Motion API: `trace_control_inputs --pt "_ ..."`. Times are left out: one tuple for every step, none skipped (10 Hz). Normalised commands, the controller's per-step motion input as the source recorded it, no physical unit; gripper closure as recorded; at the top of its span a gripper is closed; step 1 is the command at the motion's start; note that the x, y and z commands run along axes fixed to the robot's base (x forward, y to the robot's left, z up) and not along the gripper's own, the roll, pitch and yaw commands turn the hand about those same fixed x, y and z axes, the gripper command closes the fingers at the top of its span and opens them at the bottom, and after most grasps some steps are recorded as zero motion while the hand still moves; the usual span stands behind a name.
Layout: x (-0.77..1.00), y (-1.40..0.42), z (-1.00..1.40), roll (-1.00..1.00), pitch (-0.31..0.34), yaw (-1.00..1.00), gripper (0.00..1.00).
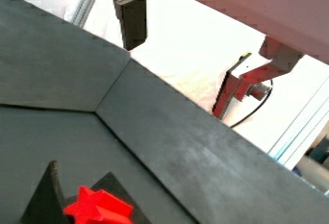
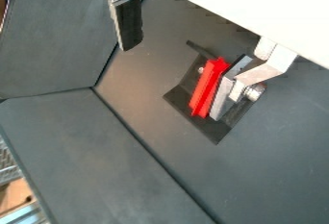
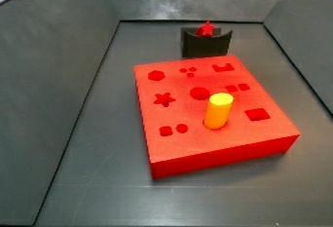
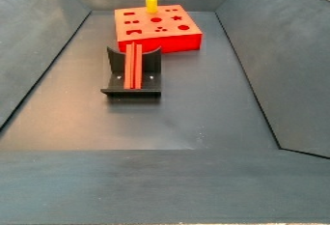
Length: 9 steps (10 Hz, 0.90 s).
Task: Pick up the star object. Move up. Place the star object on the fixture. Regrasp the star object. Move to above the board. Insert the star object.
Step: Regrasp the star object.
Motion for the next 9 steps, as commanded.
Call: trace_control_inputs --pt "0.10 -0.04 -0.01 0.30 0.120 0.17 0.00" --pt "0.08 -0.04 -0.01 0.20 0.078 0.19 0.00" --pt "0.03 0.07 -1.00 0.15 -0.014 0.11 0.00" --pt "0.04 0.07 -1.00 0.13 -0.047 0.09 0.00" --pt "0.05 0.07 -1.00 0.12 -0.060 0.08 0.00" --pt "0.06 0.06 -1.00 0.08 -0.077 0.06 0.00" --pt "0.06 0.06 -1.00 0.07 -0.080 0.05 0.00" --pt "0.07 0.05 -1.00 0.05 -0.082 0.02 0.00" --pt "0.08 0.05 -1.00 0.06 -0.075 0.00 0.00"
